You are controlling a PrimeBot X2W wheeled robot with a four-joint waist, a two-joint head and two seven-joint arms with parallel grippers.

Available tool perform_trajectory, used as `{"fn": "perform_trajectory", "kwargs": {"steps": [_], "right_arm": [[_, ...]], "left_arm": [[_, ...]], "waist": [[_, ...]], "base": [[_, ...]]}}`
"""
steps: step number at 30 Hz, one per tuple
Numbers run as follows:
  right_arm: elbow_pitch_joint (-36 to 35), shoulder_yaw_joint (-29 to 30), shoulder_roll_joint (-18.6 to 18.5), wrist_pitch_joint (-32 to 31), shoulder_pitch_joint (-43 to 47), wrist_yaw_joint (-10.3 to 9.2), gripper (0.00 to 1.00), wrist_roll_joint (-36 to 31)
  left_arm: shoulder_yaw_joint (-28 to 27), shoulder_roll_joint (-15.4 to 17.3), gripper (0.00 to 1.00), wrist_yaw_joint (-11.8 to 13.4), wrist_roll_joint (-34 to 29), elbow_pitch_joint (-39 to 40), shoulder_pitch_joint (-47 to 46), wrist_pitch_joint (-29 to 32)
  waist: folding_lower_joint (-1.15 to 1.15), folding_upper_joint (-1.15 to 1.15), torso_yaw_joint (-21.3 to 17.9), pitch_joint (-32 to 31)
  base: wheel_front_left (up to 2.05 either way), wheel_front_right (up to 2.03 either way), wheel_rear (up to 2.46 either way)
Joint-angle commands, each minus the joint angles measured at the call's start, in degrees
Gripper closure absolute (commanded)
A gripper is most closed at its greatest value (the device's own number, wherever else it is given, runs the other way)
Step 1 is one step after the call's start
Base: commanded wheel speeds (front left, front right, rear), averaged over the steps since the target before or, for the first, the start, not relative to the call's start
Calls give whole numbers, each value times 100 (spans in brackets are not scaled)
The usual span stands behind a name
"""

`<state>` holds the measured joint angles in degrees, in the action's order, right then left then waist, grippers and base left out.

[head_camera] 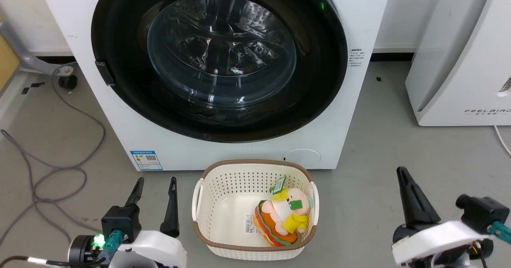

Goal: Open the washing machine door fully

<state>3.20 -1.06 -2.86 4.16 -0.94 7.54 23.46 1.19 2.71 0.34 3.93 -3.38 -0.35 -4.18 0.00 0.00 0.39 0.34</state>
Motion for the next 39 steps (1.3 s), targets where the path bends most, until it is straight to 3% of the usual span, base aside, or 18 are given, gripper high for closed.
{"fn": "perform_trajectory", "kwargs": {"steps": [1, 8, 9, 17, 25, 31, 39], "right_arm": [[37, -6, 0, 66, -201, -2, 100, 293], [221, 118, -30, -18, -637, -2, 100, 1129], [422, 182, -142, -99, -1000, -2, 100, 1529], [1036, 193, -481, -129, -1906, -3, 100, 1999], [1976, 152, -746, -294, -3222, -3, 100, 2611], [3313, -72, -1187, -706, -5217, -3, 100, 3216], [4079, -514, -1291, -1334, -6377, -4, 100, 3389]], "left_arm": [[14, 9, 0, 10, 73, -26, -146, -71], [35, 8, 0, 26, 158, -27, -206, -154], [30, 8, 0, 29, 204, -16, -273, -202], [29, 9, 0, 32, 289, 44, -453, -298], [75, 10, 0, 10, 368, 143, -706, -406], [194, 11, 0, 9, 497, 336, -1083, -550], [241, 12, 0, 35, 604, 380, -1234, -645]], "waist": [[0, 0, 10, 19], [0, 0, 42, 96], [0, 0, 60, 198], [0, 0, 95, 444], [0, 0, 140, 814], [0, 0, 265, 1352], [0, 0, 325, 1586]], "base": [[0, 0, 0], [0, 0, 0], [0, 0, 0], [0, 0, 0], [0, 0, 0], [0, 0, 0], [0, 0, 0]]}}
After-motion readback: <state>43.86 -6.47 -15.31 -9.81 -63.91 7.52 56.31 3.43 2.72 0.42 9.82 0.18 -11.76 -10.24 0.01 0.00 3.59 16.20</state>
